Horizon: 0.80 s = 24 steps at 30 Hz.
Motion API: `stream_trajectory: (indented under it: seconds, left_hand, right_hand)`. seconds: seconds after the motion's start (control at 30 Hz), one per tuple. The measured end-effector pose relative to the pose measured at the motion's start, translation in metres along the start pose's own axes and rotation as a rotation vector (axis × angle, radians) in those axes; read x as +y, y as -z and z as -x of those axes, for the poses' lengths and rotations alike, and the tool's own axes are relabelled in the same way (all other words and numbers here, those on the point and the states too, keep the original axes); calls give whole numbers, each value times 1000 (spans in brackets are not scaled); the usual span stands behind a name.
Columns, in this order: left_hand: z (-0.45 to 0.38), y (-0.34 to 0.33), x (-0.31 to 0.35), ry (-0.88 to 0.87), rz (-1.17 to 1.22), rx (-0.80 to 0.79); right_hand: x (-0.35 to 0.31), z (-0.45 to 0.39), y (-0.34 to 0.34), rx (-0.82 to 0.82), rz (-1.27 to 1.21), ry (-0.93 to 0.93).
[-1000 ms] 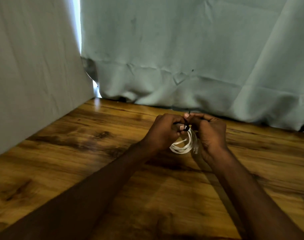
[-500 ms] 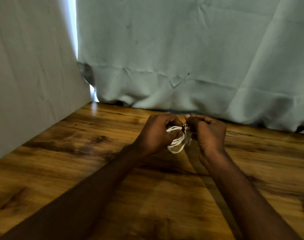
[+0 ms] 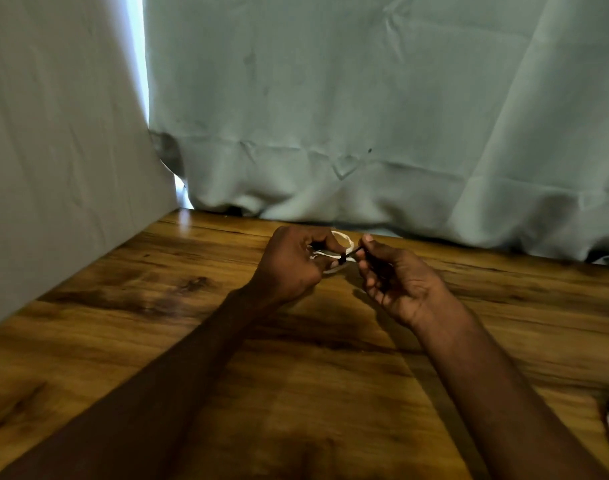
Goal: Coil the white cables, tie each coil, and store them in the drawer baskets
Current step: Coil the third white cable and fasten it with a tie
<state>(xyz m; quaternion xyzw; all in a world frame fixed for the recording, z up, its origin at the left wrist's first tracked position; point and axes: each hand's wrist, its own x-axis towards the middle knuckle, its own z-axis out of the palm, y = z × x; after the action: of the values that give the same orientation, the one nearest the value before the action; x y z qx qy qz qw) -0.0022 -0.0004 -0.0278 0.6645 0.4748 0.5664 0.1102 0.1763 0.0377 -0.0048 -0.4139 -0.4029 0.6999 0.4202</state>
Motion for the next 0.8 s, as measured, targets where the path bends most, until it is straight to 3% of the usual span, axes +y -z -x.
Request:
stream_trajectory:
  seconds: [0.4,0.57,0.8]
  left_hand:
    - [0,0,-10,-53,-54,44]
    - [-1,0,-8,-20,25,54]
    - [1,-2,-9,-22,18,35]
  right_hand:
    - [8,6,-10,224,130,292]
    - [7,7,-12,233,194,296]
    - [10,-1,-6,268,426,461]
